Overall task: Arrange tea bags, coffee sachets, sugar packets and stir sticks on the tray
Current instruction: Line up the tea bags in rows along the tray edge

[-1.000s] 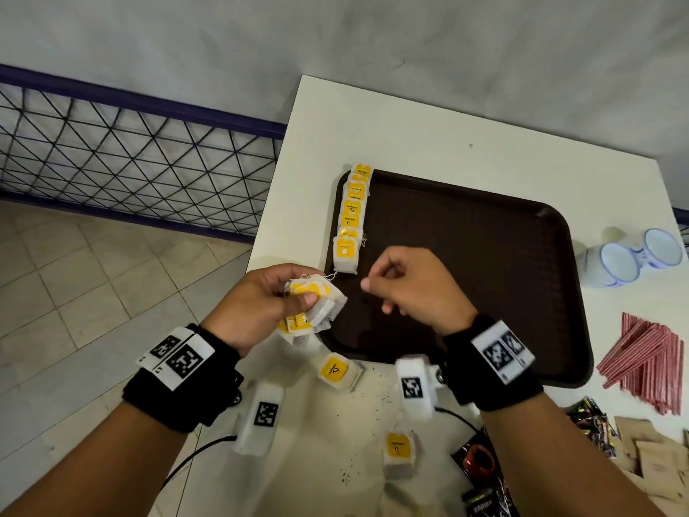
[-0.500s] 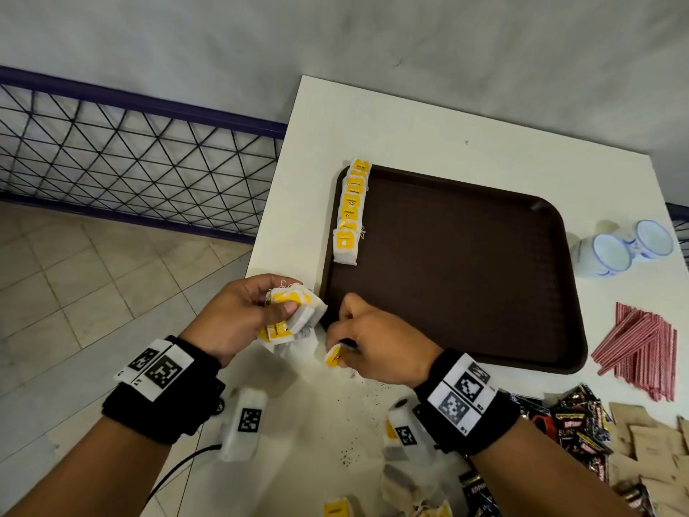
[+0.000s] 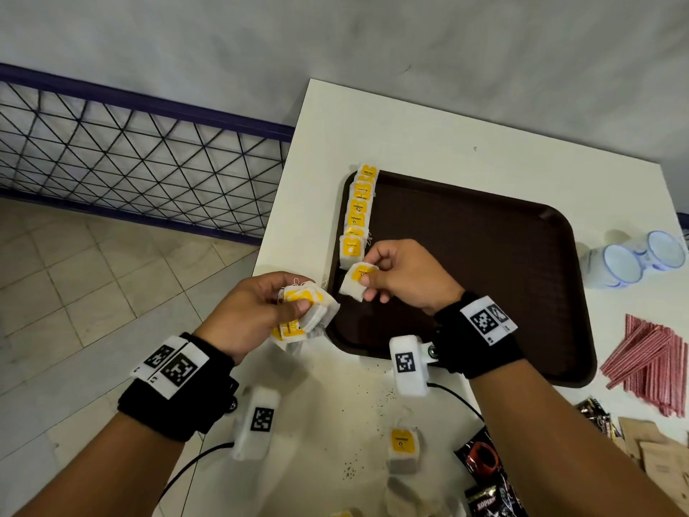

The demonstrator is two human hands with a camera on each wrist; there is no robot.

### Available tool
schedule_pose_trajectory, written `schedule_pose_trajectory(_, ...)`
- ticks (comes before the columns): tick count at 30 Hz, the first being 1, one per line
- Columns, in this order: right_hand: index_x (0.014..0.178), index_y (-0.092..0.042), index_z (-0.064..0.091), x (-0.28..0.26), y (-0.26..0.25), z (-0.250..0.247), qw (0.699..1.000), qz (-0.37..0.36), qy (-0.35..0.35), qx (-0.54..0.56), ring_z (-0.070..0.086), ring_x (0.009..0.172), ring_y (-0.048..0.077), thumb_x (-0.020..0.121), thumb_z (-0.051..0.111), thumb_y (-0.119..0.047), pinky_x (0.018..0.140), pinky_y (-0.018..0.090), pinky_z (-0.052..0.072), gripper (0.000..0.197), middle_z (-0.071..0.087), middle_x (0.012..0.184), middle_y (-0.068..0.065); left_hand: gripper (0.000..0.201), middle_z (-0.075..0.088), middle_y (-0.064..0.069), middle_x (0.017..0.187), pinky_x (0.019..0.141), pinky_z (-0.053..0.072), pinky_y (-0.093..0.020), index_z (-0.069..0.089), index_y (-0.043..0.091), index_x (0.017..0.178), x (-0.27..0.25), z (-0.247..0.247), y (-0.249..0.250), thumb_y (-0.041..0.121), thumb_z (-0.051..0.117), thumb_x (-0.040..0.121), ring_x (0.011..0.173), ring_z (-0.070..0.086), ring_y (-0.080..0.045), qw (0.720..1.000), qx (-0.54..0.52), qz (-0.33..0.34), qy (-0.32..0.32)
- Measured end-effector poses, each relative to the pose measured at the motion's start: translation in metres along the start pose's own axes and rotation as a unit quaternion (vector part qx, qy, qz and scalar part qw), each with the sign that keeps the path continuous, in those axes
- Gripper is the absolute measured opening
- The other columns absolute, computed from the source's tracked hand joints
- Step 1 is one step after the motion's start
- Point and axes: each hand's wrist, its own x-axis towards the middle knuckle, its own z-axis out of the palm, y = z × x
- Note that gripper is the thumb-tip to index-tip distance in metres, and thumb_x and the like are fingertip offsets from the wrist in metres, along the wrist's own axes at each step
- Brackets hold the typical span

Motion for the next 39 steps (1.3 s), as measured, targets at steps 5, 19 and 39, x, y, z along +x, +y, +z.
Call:
schedule_pose_trajectory(5,0.091,0.0,0.063,0.018,0.0,0.006,1.0,0.025,0.012,-0.005,0.068,0.056,0.019,0.087,0.071,0.002,0.048,0.023,0.052,0.01,0.07,0.072,0.023,0.024,0.073,-0.013,0.1,0.081,0.055,-0.035,0.072,0.012,0.105,0.004,0.003,0.002,-0.004,0.068,0.088,0.089,0.066,-0.024,1.0,0.011,-0.002,-0.008)
schedule_pose_trajectory(19,0.093,-0.009,0.053,0.032,0.01,0.015,0.991,0.069,0.099,-0.061,0.065,0.047,0.017,0.08,0.08,-0.012,0.039,0.025,0.043,0.03,0.069,0.071,0.009,0.023,0.076,-0.006,0.097,0.073,0.058,-0.026,0.072,0.016,0.103,0.011,0.01,0.008,-0.002,0.068,0.089,0.087,0.069,-0.018,1.0,0.014,0.002,-0.021)
schedule_pose_trajectory(39,0.105,-0.01,0.062,-0.02,-0.017,0.024,0.996,-0.029,0.05,0.064,0.063,0.063,0.02,0.082,0.079,-0.008,0.059,0.038,0.061,0.029,0.058,0.081,0.015,0.024,0.076,0.003,0.089,0.064,0.054,-0.027,0.073,0.023,0.108,0.017,0.033,0.026,0.011,0.073,0.087,0.077,0.071,-0.013,0.997,-0.059,0.007,-0.039)
